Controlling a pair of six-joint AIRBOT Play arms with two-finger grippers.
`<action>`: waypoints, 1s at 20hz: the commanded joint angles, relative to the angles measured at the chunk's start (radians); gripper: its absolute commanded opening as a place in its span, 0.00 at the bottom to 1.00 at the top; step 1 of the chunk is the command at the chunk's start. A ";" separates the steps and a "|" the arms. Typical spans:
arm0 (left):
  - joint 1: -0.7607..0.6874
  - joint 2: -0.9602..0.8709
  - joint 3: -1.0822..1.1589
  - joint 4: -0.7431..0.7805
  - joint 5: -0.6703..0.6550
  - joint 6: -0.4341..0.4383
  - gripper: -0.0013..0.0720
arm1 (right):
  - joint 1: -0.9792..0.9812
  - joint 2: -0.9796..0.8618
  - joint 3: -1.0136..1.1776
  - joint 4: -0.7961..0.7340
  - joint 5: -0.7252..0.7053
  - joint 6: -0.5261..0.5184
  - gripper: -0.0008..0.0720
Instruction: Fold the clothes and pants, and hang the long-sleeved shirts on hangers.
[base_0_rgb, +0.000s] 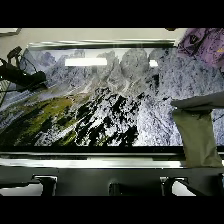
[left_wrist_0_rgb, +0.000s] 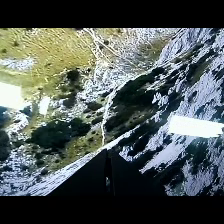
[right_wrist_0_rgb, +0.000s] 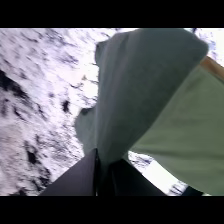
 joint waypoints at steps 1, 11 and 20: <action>0.000 0.000 0.000 0.000 0.000 0.004 0.04 | -0.001 0.026 -0.077 -0.106 0.089 -0.064 0.05; 0.000 0.000 0.000 0.000 -0.007 0.004 0.04 | -0.001 0.296 -0.693 -0.229 -0.056 -0.013 0.06; -0.003 0.000 -0.001 0.000 -0.007 0.003 0.04 | -0.001 0.412 -0.901 -0.307 -0.043 -0.014 0.06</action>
